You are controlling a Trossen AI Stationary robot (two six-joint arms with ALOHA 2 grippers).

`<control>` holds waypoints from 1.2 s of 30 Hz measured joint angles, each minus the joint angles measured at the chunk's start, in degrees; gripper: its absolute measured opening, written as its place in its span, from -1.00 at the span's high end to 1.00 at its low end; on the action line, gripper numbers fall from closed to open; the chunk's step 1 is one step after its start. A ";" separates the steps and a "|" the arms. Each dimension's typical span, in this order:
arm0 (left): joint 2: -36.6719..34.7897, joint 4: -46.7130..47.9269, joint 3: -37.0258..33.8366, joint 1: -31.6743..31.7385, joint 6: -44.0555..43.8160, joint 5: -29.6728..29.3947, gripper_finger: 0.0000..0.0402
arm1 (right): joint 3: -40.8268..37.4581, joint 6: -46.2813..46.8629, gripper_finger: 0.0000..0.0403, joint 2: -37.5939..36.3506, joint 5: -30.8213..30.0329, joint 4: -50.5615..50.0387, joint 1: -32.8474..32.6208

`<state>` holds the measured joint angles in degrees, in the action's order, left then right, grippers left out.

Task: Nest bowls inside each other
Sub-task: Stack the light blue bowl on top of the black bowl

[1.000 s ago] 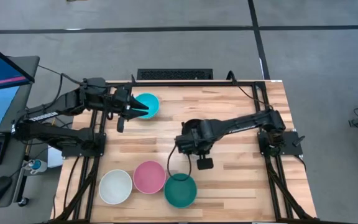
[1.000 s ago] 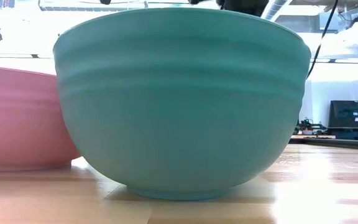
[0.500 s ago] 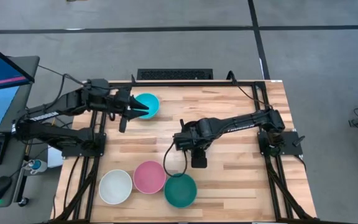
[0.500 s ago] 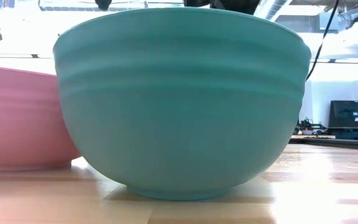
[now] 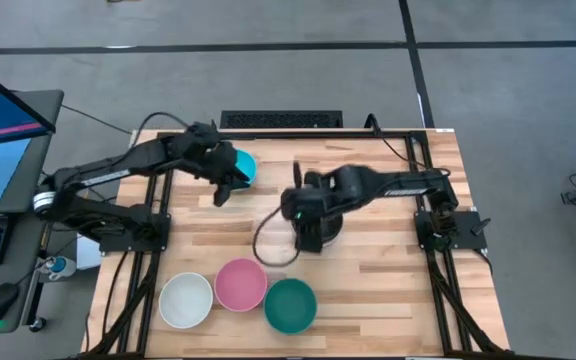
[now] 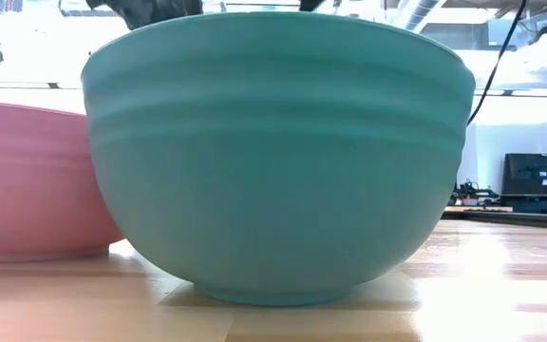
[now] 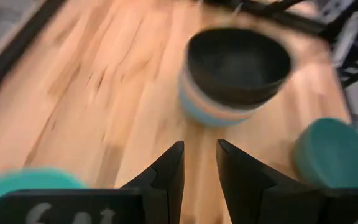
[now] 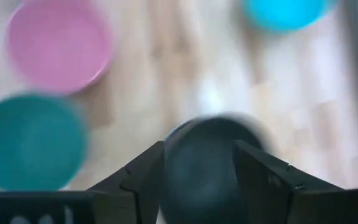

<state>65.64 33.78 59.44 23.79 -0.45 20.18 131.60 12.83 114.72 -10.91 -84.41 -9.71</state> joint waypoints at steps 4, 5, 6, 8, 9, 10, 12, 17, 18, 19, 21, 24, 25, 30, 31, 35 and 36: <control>4.58 1.99 -0.09 3.88 -0.05 0.08 0.58 | 2.47 -0.85 0.00 -1.53 -8.38 3.82 2.28; 5.51 2.66 -0.09 4.84 -0.19 0.09 0.58 | 1.90 -0.84 0.01 -2.43 -9.09 5.73 3.01; 6.51 3.23 -0.09 5.82 -0.36 0.11 0.58 | 1.84 -0.85 0.01 -2.88 -9.36 7.13 3.85; 8.69 4.73 -0.09 6.90 -0.51 -0.01 0.58 | 1.93 -1.18 0.02 -3.25 -9.00 10.87 5.56; 9.75 5.31 -0.09 7.13 -0.42 -0.12 0.58 | 1.85 -1.28 0.02 -3.37 -8.69 12.09 6.34; 10.82 5.56 -0.09 7.22 -0.27 -0.49 0.58 | 1.83 -1.25 0.02 -3.37 -8.69 13.40 7.09; 13.24 5.23 -0.09 7.16 -0.75 -1.88 0.58 | 1.83 -1.28 0.01 -3.51 -8.68 17.22 8.34; 19.48 5.24 -0.09 6.89 -3.26 -2.44 0.58 | 1.83 -1.86 0.01 -3.63 -8.42 21.48 9.77; 20.41 5.03 -0.09 6.57 -3.62 -3.49 0.58 | 1.83 -2.58 0.01 -3.63 -8.33 21.68 9.88; 21.23 5.09 -0.09 6.40 -3.83 -5.34 0.58 | 1.83 -3.30 0.01 -3.63 -8.11 21.73 9.94; 22.51 5.01 -0.09 6.24 -4.00 -8.51 0.60 | 1.83 -3.74 0.01 -3.63 -7.99 21.69 9.94; 23.95 4.02 -0.09 6.55 -4.59 -9.56 0.65 | 1.83 -3.83 0.02 -3.63 -7.92 21.71 9.91; 24.29 3.72 -0.09 6.60 -4.83 -9.62 0.66 | 1.83 -3.85 0.03 -3.63 -7.92 21.71 9.89; 25.55 1.96 -0.09 6.55 -5.48 -10.45 0.72 | 1.83 -4.27 0.02 -3.63 -7.90 21.92 9.91; 25.62 2.29 -0.09 6.58 -5.82 -10.60 0.73 | 1.83 -4.31 0.02 -3.63 -7.74 21.92 9.91; 26.62 1.73 -0.09 6.58 -5.81 -11.96 0.76 | 1.83 -4.33 0.03 -3.63 -6.95 22.57 9.89; 26.95 1.28 -0.09 6.58 -5.85 -12.22 0.77 | 1.83 -4.31 0.03 -3.63 -6.92 22.86 9.89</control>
<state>92.59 35.07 59.35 30.37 -6.30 7.97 133.43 8.51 111.09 -17.83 -61.55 0.19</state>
